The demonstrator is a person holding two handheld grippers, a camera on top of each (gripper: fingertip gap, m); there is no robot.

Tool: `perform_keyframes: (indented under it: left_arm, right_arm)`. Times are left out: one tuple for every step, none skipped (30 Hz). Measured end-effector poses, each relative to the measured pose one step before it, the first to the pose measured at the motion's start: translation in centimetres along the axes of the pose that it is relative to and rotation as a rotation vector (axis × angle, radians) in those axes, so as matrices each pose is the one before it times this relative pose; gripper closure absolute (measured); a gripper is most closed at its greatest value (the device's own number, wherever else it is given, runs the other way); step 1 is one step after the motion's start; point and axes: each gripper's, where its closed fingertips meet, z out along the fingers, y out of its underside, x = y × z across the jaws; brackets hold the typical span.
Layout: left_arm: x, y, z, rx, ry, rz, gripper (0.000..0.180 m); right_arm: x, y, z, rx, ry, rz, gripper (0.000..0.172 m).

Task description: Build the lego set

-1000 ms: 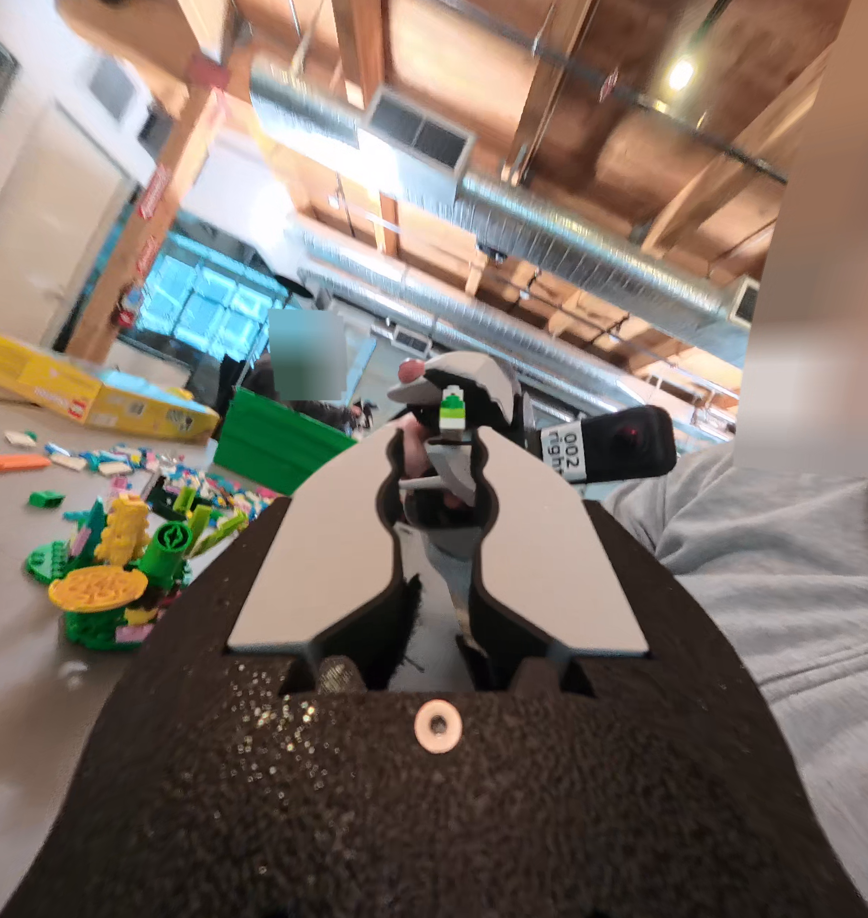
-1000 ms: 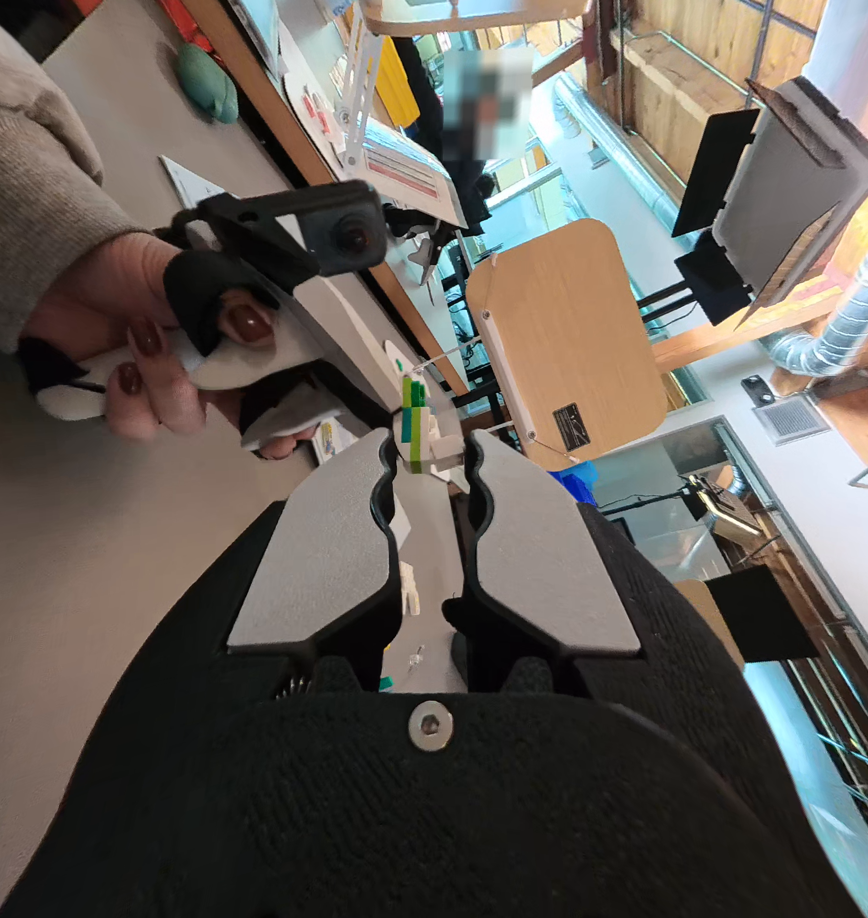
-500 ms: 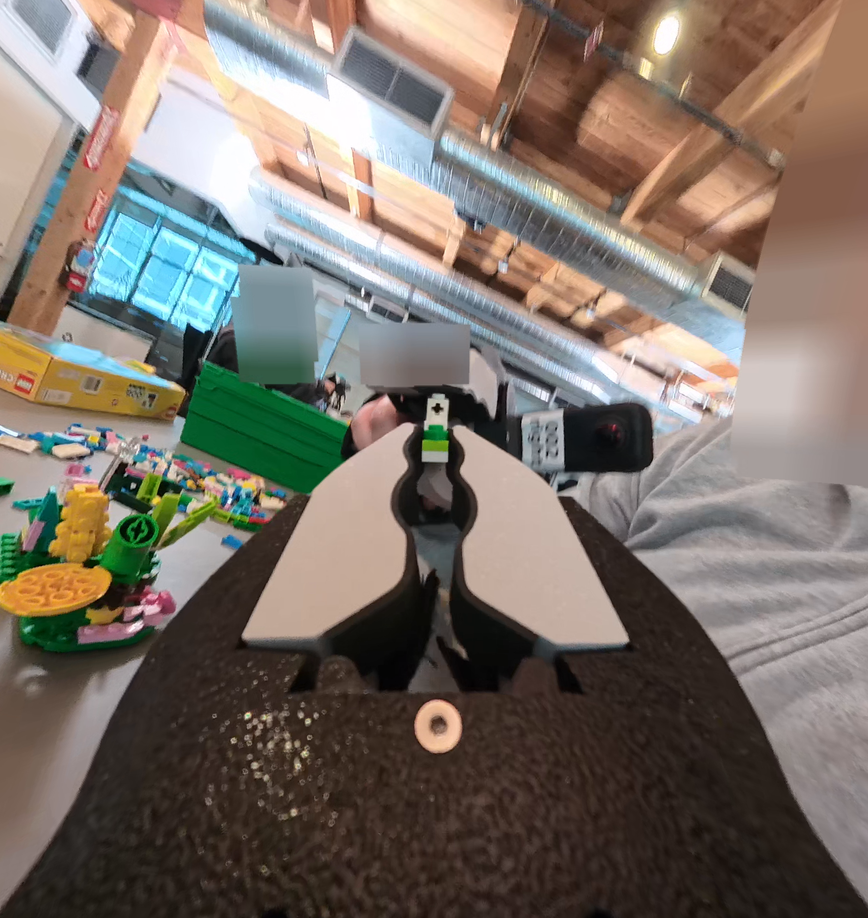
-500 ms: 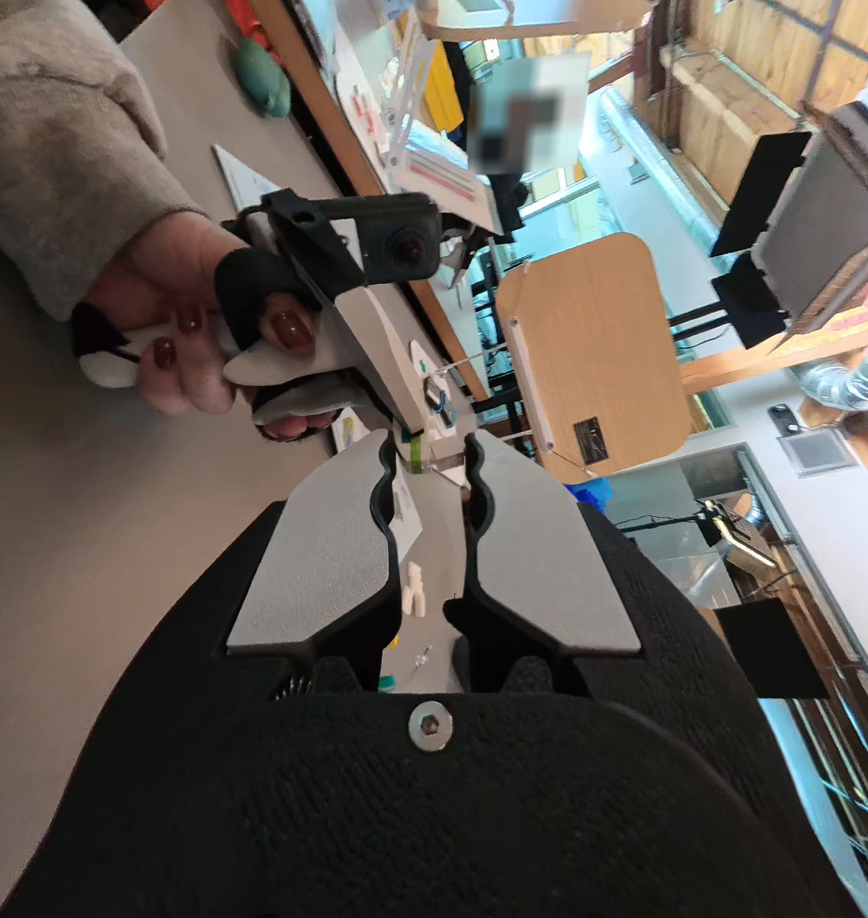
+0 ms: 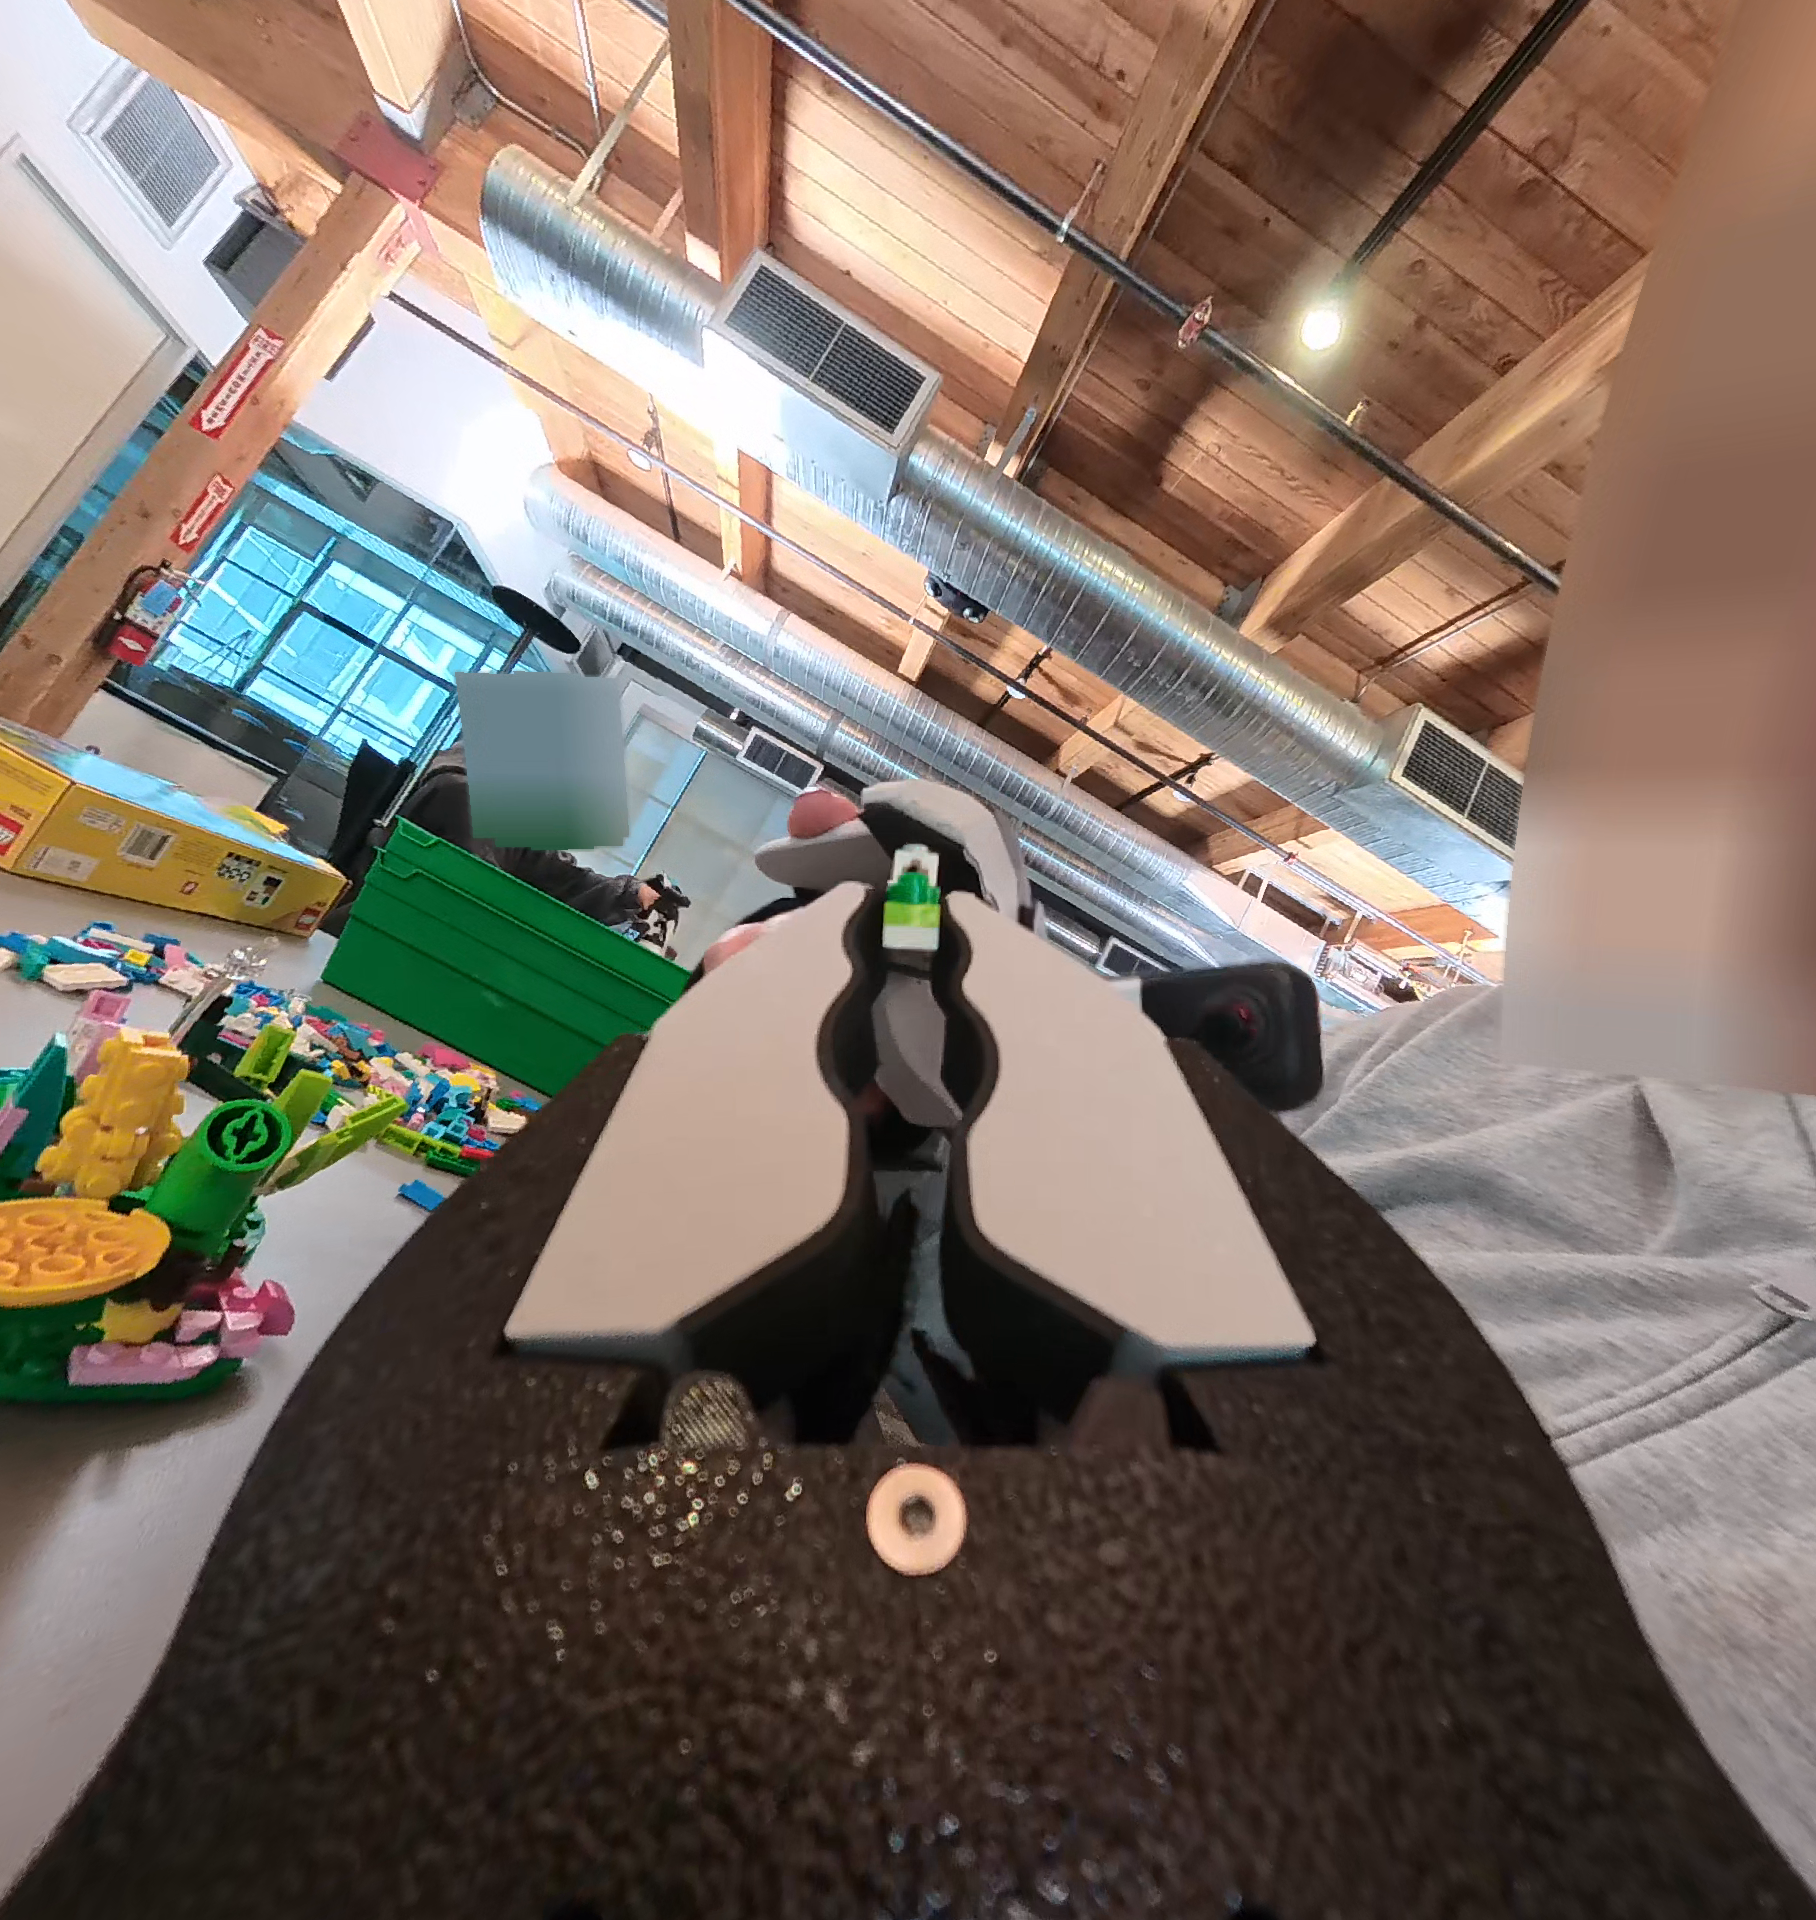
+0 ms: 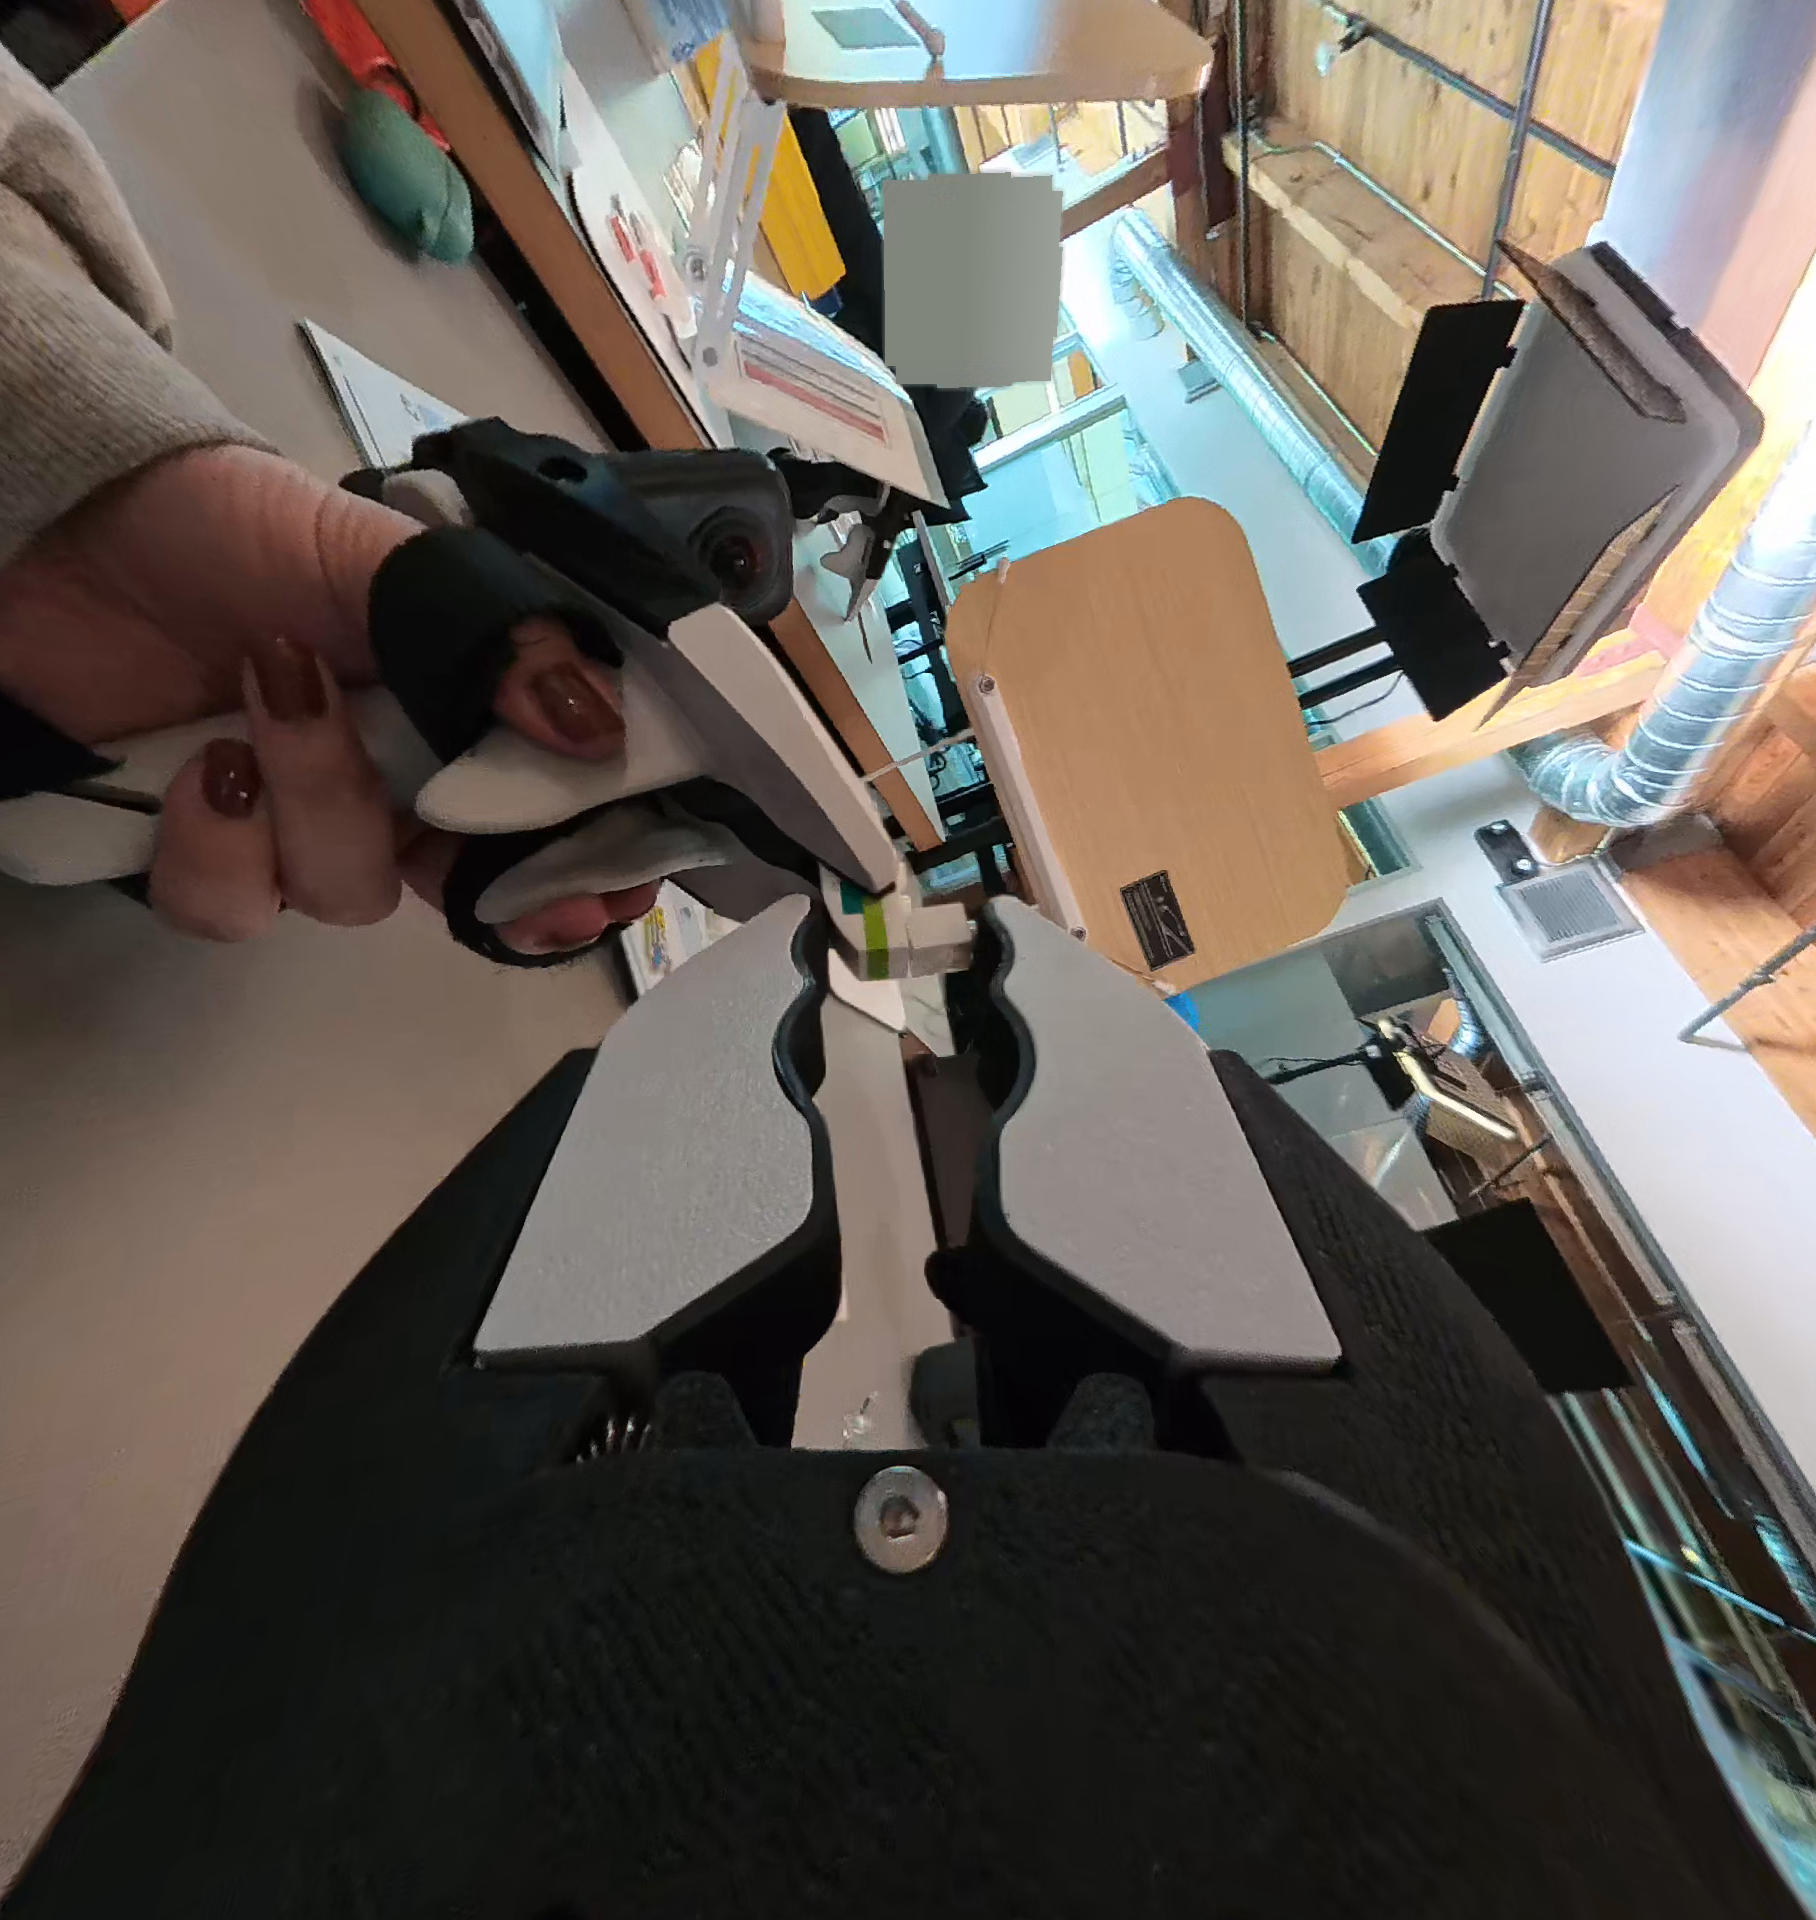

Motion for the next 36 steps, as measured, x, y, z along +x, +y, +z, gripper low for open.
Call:
perform_keyframes:
  left_arm:
    - [-0.028, -0.022, -0.048, 0.0014, -0.0036, 0.0042, 0.172]
    - [-0.019, -0.019, -0.039, 0.0017, -0.0041, 0.005, 0.172]
    - [0.002, -0.05, -0.002, 0.0047, -0.0024, 0.0038, 0.172]
    - [-0.013, -0.07, 0.0, 0.0053, -0.0036, 0.0049, 0.172]
    - [0.001, -0.08, 0.001, 0.0054, -0.0007, 0.0039, 0.172]
    - [0.022, -0.079, -0.043, 0.0052, 0.0022, 0.0015, 0.172]
    - [0.027, -0.078, -0.036, 0.006, 0.0028, 0.0007, 0.172]
    - [0.053, -0.09, -0.011, 0.0089, 0.0053, -0.0032, 0.172]
    - [0.131, -0.135, 0.015, 0.0127, 0.0101, -0.0044, 0.172]
    - [0.149, -0.11, 0.002, 0.0126, 0.0108, -0.0046, 0.172]
    - [0.094, -0.088, -0.025, 0.01, 0.0071, -0.0039, 0.172]
    - [-0.027, -0.045, -0.078, 0.0066, 0.0013, -0.0042, 0.172]
    - [-0.089, -0.013, -0.111, 0.004, -0.0016, -0.0041, 0.172]
    - [-0.072, -0.008, -0.079, 0.0045, 0.0009, -0.0059, 0.172]
    - [-0.076, -0.033, -0.032, 0.0052, -0.0006, -0.0067, 0.172]
    - [-0.039, -0.02, -0.022, 0.0027, 0.0002, -0.0013, 0.172]
    - [-0.032, -0.009, -0.027, -0.0006, -0.0014, 0.0005, 0.172]
    - [-0.03, 0.003, -0.017, -0.0012, -0.0036, 0.0029, 0.172]
    - [-0.02, 0.007, 0.016, -0.0008, -0.0034, 0.0041, 0.172]
    - [-0.01, 0.013, 0.021, 0.0007, -0.0036, 0.0049, 0.172]
    - [-0.024, 0.006, -0.001, 0.0024, -0.0021, 0.0008, 0.172]
    - [-0.047, -0.004, -0.022, 0.0034, -0.0021, -0.0017, 0.172]
    - [-0.048, -0.034, -0.026, 0.006, -0.0027, -0.0011, 0.172]
    - [-0.008, -0.062, -0.007, 0.0077, -0.0006, -0.0022, 0.172]
    - [0.031, -0.056, -0.006, 0.0059, 0.0013, -0.0007, 0.172]
    - [0.034, -0.041, -0.016, 0.0037, 0.0004, 0.0027, 0.172]
    - [0.012, -0.035, -0.004, 0.0007, -0.0026, 0.006, 0.172]
    - [0.009, -0.025, -0.016, 0.0, -0.004, 0.0091, 0.172]
    - [-0.023, -0.025, -0.032, 0.0016, -0.0038, 0.0077, 0.172]
    - [-0.015, -0.039, -0.03, 0.0029, -0.001, 0.0044, 0.172]
    - [-0.015, -0.025, -0.023, 0.0008, -0.0004, 0.0047, 0.172]
    - [-0.044, -0.002, -0.018, -0.0022, -0.0037, 0.01, 0.172]
    - [-0.038, -0.001, -0.027, -0.004, -0.0058, 0.0129, 0.172]
    - [-0.043, 0.018, -0.019, -0.0047, -0.0075, 0.0161, 0.172]
    - [-0.005, 0.022, -0.007, -0.0057, -0.006, 0.0174, 0.172]
    - [-0.013, 0.01, -0.009, -0.0059, -0.0039, 0.0133, 0.172]
  right_arm:
    - [-0.012, 0.019, 0.033, -0.008, 0.012, -0.0166, 0.146]
    - [-0.024, 0.049, 0.038, -0.009, 0.009, -0.0071, 0.146]
    - [0.008, 0.024, 0.031, -0.0069, 0.0105, -0.0025, 0.146]
    - [0.047, 0.014, 0.023, -0.0054, 0.0167, -0.0053, 0.146]
    - [0.063, 0.021, 0.036, -0.0073, 0.0215, -0.0075, 0.147]
    - [0.038, -0.007, 0.052, -0.0084, 0.0226, -0.0077, 0.147]
    - [0.038, -0.03, 0.054, -0.0074, 0.0244, -0.0108, 0.147]
    - [0.04, -0.042, 0.037, -0.0038, 0.025, -0.0094, 0.147]
    - [0.086, -0.103, 0.036, 0.0001, 0.0281, 0.0001, 0.147]
    - [0.101, -0.154, 0.026, 0.0028, 0.0311, -0.0015, 0.146]
    - [0.086, -0.154, 0.019, 0.0037, 0.0302, -0.0094, 0.146]
    - [-0.004, -0.08, 0.048, -0.0016, 0.0176, -0.0016, 0.146]
    - [-0.092, 0.028, 0.072, -0.0049, 0.0028, 0.01, 0.146]
    - [-0.101, 0.054, 0.064, -0.0018, -0.0023, 0.0109, 0.145]
    - [-0.058, 0.056, 0.059, 0.0016, -0.0001, -0.0015, 0.145]
    - [-0.016, 0.049, 0.049, -0.0005, 0.0045, -0.0073, 0.145]
    - [-0.035, 0.012, 0.03, 0.0012, 0.0012, -0.0028, 0.145]
    - [-0.03, 0.049, 0.013, -0.0016, -0.0038, 0.0055, 0.145]
    - [-0.017, 0.028, 0.0, -0.001, -0.0026, 0.0091, 0.145]
    - [0.012, 0.028, -0.008, -0.0011, 0.0012, 0.0043, 0.145]
    - [0.009, 0.048, -0.01, -0.004, 0.0033, -0.0008, 0.145]
    - [-0.02, 0.053, -0.001, -0.0078, 0.0028, -0.0041, 0.145]
    - [-0.028, 0.08, 0.027, -0.0124, 0.0029, -0.0034, 0.145]
    - [-0.002, 0.06, 0.037, -0.0115, 0.0065, -0.0012, 0.145]
    - [0.023, 0.014, 0.029, -0.0106, 0.0099, 0.0, 0.145]
    - [0.012, -0.009, 0.018, -0.0097, 0.012, -0.0011, 0.145]
    - [0.023, -0.008, 0.012, -0.0074, 0.0156, -0.0076, 0.145]
    - [0.015, 0.003, 0.01, -0.0071, 0.0165, -0.0055, 0.146]
    - [-0.011, 0.032, 0.026, -0.0095, 0.0099, 0.0017, 0.146]
    - [-0.029, 0.02, 0.035, -0.0111, 0.0044, 0.0054, 0.146]
    - [-0.018, 0.014, 0.034, -0.009, 0.0027, 0.0026, 0.146]
    - [-0.02, 0.024, 0.026, -0.0074, 0.0023, -0.0018, 0.146]
    - [-0.025, 0.041, 0.025, -0.0058, -0.001, -0.0026, 0.146]
    - [-0.038, 0.048, 0.021, -0.0048, -0.0042, -0.0005, 0.146]
    - [-0.021, 0.028, -0.002, -0.0041, -0.0036, 0.0034, 0.146]
    - [-0.005, 0.024, 0.0, -0.0047, -0.001, 0.0032, 0.146]
